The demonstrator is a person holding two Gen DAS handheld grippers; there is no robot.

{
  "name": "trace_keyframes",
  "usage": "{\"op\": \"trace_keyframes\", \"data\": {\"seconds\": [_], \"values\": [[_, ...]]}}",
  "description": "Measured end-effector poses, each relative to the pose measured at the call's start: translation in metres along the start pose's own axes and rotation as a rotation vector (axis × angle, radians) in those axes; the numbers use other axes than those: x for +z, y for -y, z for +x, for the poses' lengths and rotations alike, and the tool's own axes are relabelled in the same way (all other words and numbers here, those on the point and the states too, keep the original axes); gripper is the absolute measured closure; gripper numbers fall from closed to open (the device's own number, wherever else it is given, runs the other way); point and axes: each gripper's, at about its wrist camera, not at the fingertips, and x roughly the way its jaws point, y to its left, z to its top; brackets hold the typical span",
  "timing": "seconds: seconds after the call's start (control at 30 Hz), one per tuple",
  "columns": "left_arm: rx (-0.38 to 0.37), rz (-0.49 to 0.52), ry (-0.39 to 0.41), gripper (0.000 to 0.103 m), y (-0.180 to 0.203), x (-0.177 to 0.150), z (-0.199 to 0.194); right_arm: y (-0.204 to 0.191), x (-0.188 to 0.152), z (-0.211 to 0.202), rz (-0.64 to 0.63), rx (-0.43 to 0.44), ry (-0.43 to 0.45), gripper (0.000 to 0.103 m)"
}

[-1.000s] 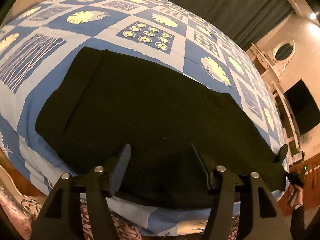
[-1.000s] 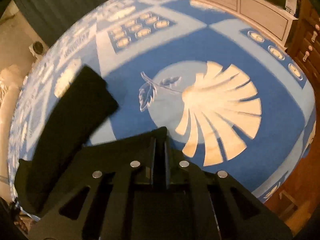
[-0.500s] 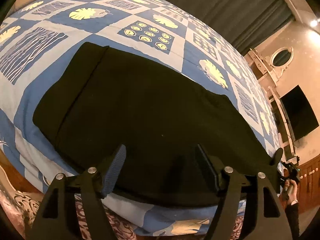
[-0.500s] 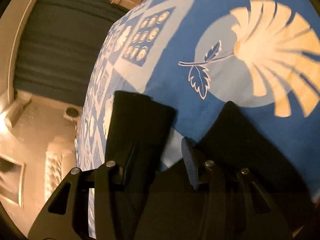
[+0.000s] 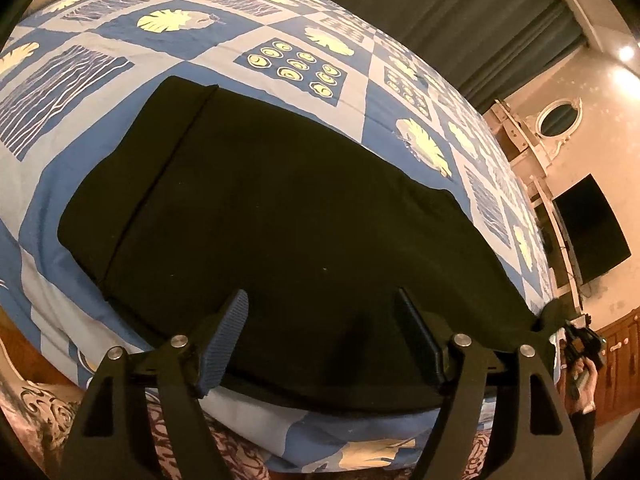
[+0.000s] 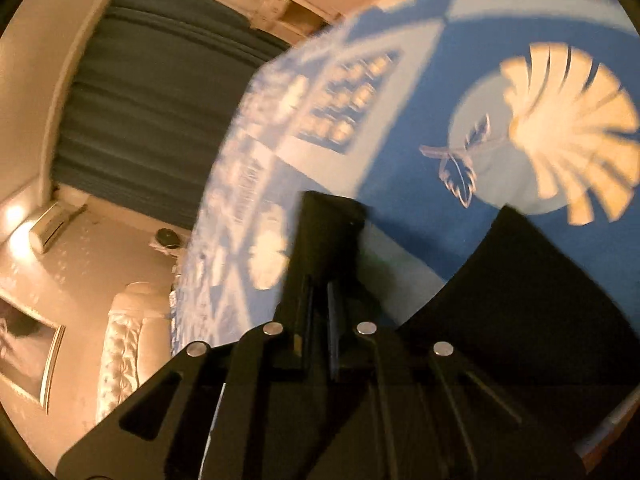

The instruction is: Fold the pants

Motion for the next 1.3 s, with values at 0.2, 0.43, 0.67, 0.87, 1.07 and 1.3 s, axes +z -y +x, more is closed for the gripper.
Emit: {"op": "trace_keyframes", "data": {"seconds": [0.2, 0.43, 0.67, 0.87, 1.07, 1.3], "values": [[-0.009, -0.005, 0.002, 0.029, -0.001, -0.001, -0.001, 0.017, -0.016, -0.084, 0.011, -0.003, 0.067, 0.098], [-0.011, 0.002, -0.004, 0.027, 0.001, -0.001, 0.000, 0.082, -0.043, -0.083, 0.089, -0.169, 0.004, 0.098], [-0.020, 0.018, -0.008, 0.027, 0.005, -0.005, -0.003, 0.075, -0.050, -0.087, 0.078, -0.189, 0.043, 0.098], [-0.081, 0.037, -0.008, 0.027, 0.023, -0.013, -0.007, 0.097, -0.049, -0.096, 0.175, -0.191, 0.043, 0.092], [-0.110, 0.153, -0.033, 0.026, 0.056, -0.030, -0.001, 0.067, -0.083, -0.106, 0.220, -0.059, -0.002, 0.070], [-0.087, 0.128, -0.052, 0.027, 0.042, -0.032, 0.010, 0.014, -0.188, -0.028, 0.242, 0.117, -0.391, 0.070]]}}
